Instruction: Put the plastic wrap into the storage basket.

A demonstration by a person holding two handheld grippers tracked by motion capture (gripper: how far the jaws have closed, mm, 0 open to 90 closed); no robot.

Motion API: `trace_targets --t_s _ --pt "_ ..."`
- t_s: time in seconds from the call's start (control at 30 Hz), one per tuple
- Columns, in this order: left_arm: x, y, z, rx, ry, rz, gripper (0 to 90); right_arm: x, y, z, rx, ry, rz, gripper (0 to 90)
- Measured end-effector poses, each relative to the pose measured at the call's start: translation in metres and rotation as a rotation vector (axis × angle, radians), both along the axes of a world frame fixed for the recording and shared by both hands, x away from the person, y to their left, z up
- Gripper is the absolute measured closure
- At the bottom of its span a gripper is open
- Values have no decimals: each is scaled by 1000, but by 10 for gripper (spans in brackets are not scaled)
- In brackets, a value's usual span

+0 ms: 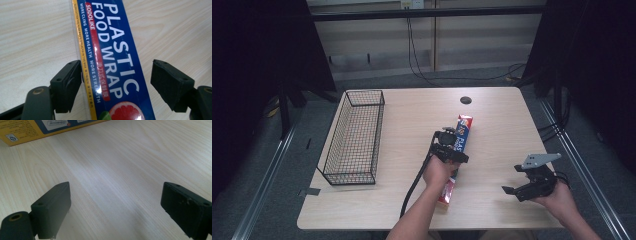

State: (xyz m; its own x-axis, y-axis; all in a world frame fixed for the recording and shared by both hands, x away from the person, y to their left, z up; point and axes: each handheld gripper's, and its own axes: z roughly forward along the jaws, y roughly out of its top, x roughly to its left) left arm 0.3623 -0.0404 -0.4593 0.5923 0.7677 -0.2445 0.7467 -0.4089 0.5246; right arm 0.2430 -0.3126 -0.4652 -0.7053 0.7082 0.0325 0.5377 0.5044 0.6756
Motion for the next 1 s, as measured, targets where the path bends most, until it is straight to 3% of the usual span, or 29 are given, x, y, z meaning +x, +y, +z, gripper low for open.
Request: trace_targets --t_s 0.33,0.6,0.67,0.7,0.73,0.77,0.83,1.0 --pt "4 -2 -7 38 27 6 282 -1 -1 0 5 0 -6 95" --pt "7 -1 -6 44 54 6 326 -1 -1 0 0 0 -5 97" --pt "9 1 0 79 86 6 359 -2 -1 0 5 -4 -1 97" --pt "9 1 0 79 86 6 378 -2 -1 0 4 -3 2 97" --pt "10 4 6 119 85 -5 399 -2 0 0 4 -3 0 97" --pt "10 4 6 119 85 -5 417 -2 0 0 3 -2 0 97" --pt "10 7 8 164 84 -27 422 -2 0 0 -1 -1 1 97" --pt "10 17 10 166 93 -38 429 -1 1 0 3 -6 5 97"
